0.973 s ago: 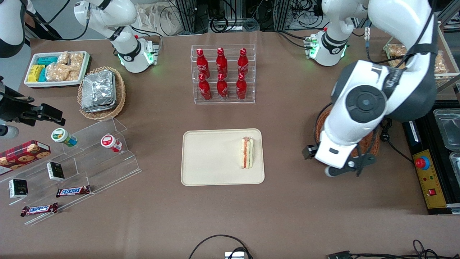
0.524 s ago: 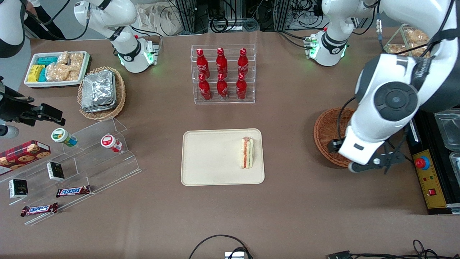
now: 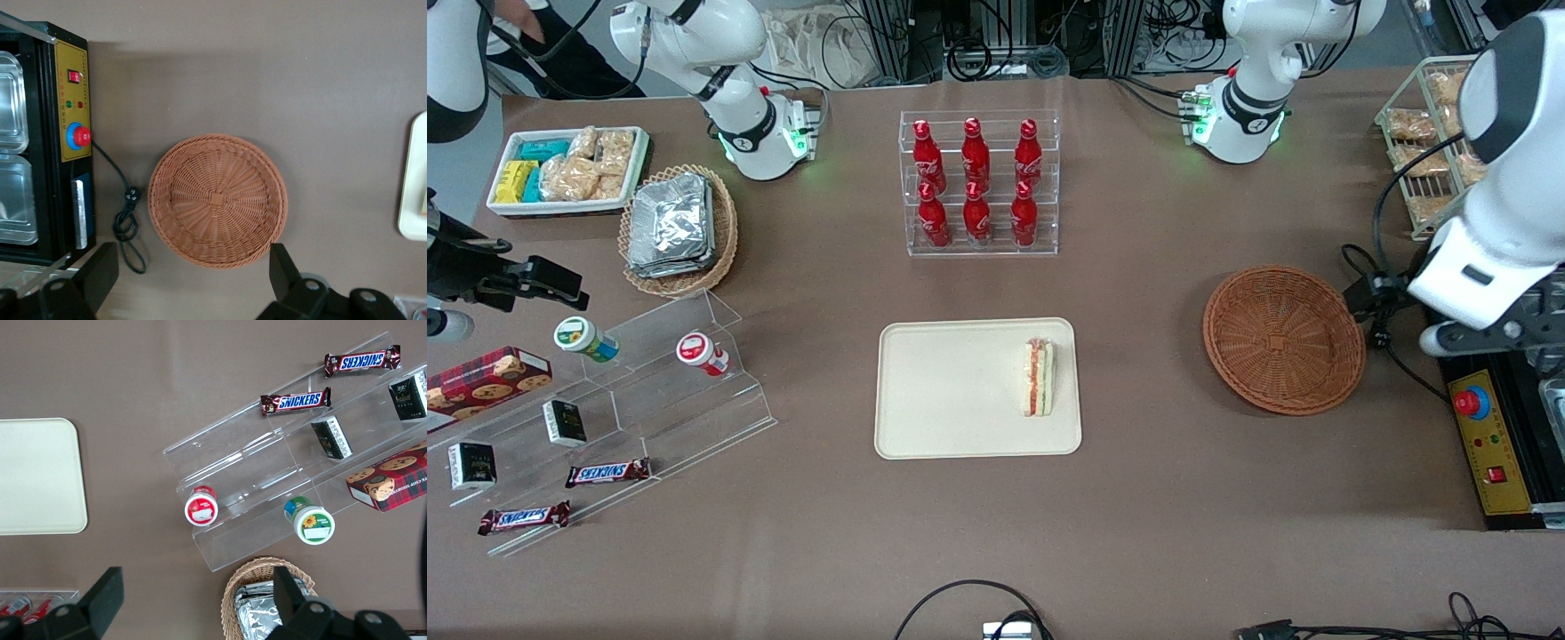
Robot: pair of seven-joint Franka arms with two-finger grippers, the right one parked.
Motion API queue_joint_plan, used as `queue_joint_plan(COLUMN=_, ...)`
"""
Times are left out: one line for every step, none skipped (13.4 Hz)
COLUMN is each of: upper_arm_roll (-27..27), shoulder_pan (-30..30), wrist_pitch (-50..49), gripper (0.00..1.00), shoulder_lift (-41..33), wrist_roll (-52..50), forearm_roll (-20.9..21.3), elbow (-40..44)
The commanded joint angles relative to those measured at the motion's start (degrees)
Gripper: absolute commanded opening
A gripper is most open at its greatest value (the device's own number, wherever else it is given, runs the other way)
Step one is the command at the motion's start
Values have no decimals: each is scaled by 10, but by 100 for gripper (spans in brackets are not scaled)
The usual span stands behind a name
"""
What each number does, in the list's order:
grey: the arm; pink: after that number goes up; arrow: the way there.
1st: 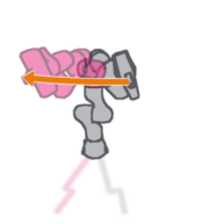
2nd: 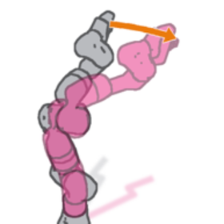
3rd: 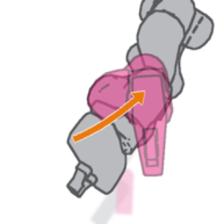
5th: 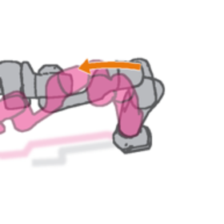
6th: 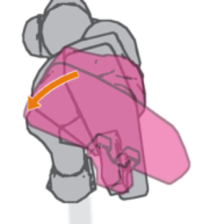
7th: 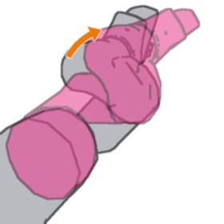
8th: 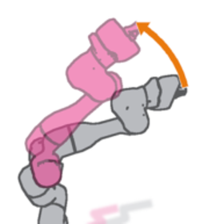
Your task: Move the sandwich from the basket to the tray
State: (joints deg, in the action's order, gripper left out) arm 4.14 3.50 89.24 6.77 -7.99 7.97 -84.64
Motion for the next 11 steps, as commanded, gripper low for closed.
queue_joint_plan(upper_arm_roll=-6, shoulder_pan=-14, wrist_pitch=-17, gripper=100, shoulder_lift=-54, wrist_roll=60, forearm_roll=-35, elbow=-25)
queue_joint_plan(upper_arm_roll=-6, shoulder_pan=-22, wrist_pitch=-33, gripper=100, shoulder_lift=-66, wrist_roll=79, forearm_roll=-49, elbow=-25)
queue_joint_plan(upper_arm_roll=-7, shoulder_pan=-22, wrist_pitch=-47, gripper=100, shoulder_lift=-79, wrist_roll=89, forearm_roll=-49, elbow=-25)
queue_joint_plan(upper_arm_roll=-7, shoulder_pan=-23, wrist_pitch=-56, gripper=100, shoulder_lift=-90, wrist_roll=90, forearm_roll=-50, elbow=-25)
queue_joint_plan(upper_arm_roll=-7, shoulder_pan=-23, wrist_pitch=-63, gripper=100, shoulder_lift=-99, wrist_roll=90, forearm_roll=-51, elbow=-25)
queue_joint_plan(upper_arm_roll=-7, shoulder_pan=-23, wrist_pitch=-75, gripper=100, shoulder_lift=-103, wrist_roll=90, forearm_roll=-52, elbow=-23)
queue_joint_plan(upper_arm_roll=-7, shoulder_pan=-22, wrist_pitch=-83, gripper=100, shoulder_lift=-104, wrist_roll=90, forearm_roll=-52, elbow=-21)
queue_joint_plan(upper_arm_roll=-7, shoulder_pan=-22, wrist_pitch=-83, gripper=100, shoulder_lift=-103, wrist_roll=90, forearm_roll=-52, elbow=-21)
queue_joint_plan(upper_arm_roll=-7, shoulder_pan=-23, wrist_pitch=-85, gripper=100, shoulder_lift=-102, wrist_roll=90, forearm_roll=-52, elbow=-20)
queue_joint_plan(upper_arm_roll=-6, shoulder_pan=-22, wrist_pitch=-89, gripper=100, shoulder_lift=-100, wrist_roll=90, forearm_roll=-53, elbow=-19)
queue_joint_plan(upper_arm_roll=-6, shoulder_pan=-22, wrist_pitch=-93, gripper=100, shoulder_lift=-99, wrist_roll=89, forearm_roll=-53, elbow=-18)
